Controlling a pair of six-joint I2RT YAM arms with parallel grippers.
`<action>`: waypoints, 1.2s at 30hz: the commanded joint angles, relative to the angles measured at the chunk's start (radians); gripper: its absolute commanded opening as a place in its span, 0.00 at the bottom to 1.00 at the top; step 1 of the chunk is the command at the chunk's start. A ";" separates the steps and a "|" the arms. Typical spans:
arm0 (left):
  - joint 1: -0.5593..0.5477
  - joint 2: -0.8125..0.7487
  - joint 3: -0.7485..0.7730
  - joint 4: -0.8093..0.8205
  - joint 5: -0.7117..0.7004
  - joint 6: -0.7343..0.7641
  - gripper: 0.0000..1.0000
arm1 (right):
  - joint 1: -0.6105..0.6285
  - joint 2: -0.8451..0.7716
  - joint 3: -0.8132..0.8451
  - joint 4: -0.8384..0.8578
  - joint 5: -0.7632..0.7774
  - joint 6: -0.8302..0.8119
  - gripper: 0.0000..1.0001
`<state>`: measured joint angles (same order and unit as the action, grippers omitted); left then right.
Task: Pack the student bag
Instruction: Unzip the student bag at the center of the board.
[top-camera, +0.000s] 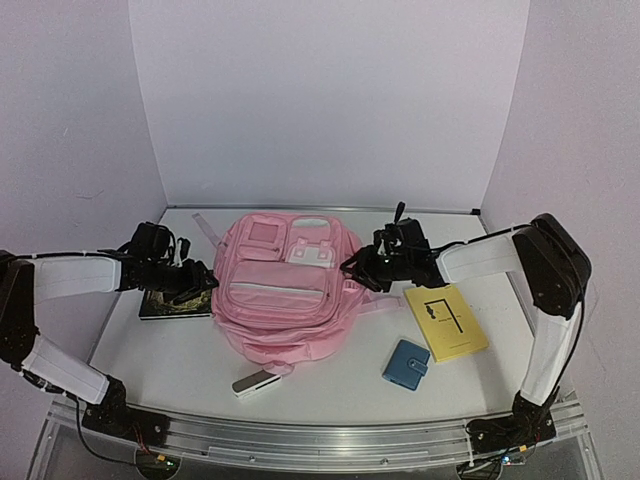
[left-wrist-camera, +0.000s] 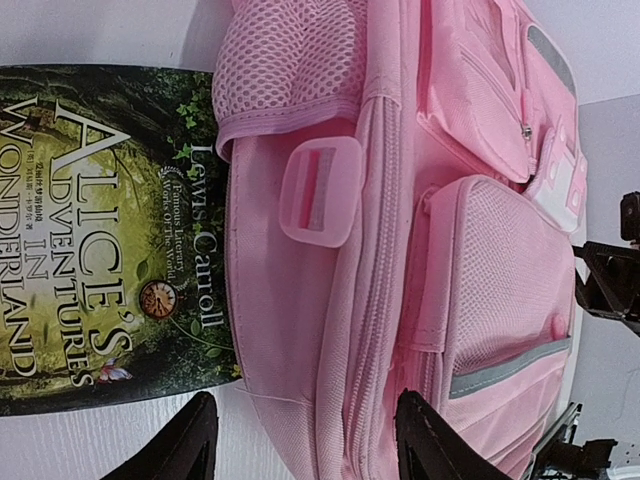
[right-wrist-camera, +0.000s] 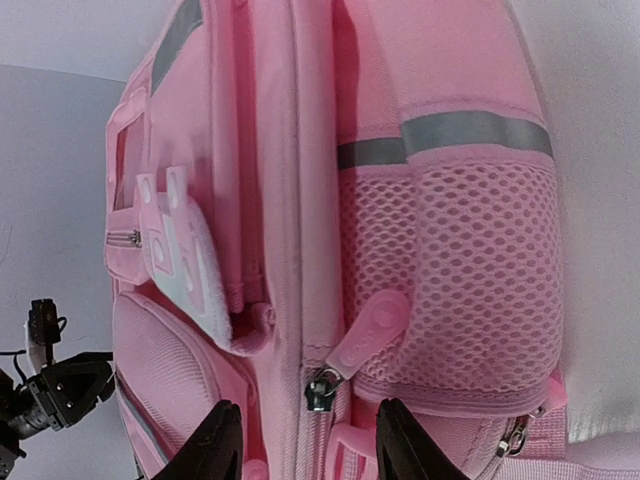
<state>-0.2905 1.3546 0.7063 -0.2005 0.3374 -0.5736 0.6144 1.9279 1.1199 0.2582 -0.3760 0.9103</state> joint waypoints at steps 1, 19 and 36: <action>0.008 0.025 0.018 0.047 -0.021 0.030 0.60 | 0.007 0.041 0.001 0.090 0.046 0.095 0.44; 0.011 0.161 0.056 0.071 0.003 0.092 0.48 | 0.007 0.165 0.016 0.347 0.015 0.294 0.31; 0.011 0.233 0.062 0.100 -0.009 0.090 0.26 | 0.008 0.116 -0.019 0.369 0.047 0.325 0.31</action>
<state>-0.2844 1.5726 0.7352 -0.1201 0.3534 -0.4956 0.6144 2.0399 1.0721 0.5888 -0.3344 1.2247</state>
